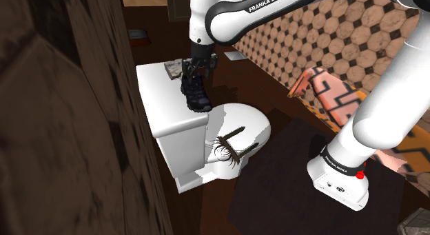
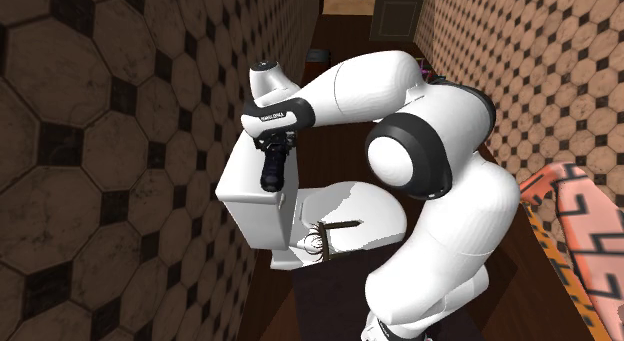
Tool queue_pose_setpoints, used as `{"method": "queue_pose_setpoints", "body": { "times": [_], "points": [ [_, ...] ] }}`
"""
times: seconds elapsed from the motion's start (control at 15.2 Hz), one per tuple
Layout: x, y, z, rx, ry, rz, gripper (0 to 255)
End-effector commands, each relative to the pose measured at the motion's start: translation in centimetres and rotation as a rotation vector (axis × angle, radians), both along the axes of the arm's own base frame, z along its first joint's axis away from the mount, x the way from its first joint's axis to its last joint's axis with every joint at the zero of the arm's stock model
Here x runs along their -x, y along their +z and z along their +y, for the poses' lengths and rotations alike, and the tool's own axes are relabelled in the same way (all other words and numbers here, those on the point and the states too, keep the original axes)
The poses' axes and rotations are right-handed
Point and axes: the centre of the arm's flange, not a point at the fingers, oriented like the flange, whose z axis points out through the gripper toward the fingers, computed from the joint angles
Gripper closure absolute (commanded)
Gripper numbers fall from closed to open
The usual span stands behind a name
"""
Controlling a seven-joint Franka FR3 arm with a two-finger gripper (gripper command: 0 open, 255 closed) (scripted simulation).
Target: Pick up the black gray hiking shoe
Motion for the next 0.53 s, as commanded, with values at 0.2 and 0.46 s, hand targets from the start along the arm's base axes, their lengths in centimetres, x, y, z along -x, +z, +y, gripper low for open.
{"method": "queue_pose_setpoints", "body": {
  "times": [0.2,0.46],
  "points": [
    [0.0,0.4,0.0,0.000,0.000,0.002,255],
    [0.0,2.5,0.0,0.000,0.000,0.002,255]
  ]
}}
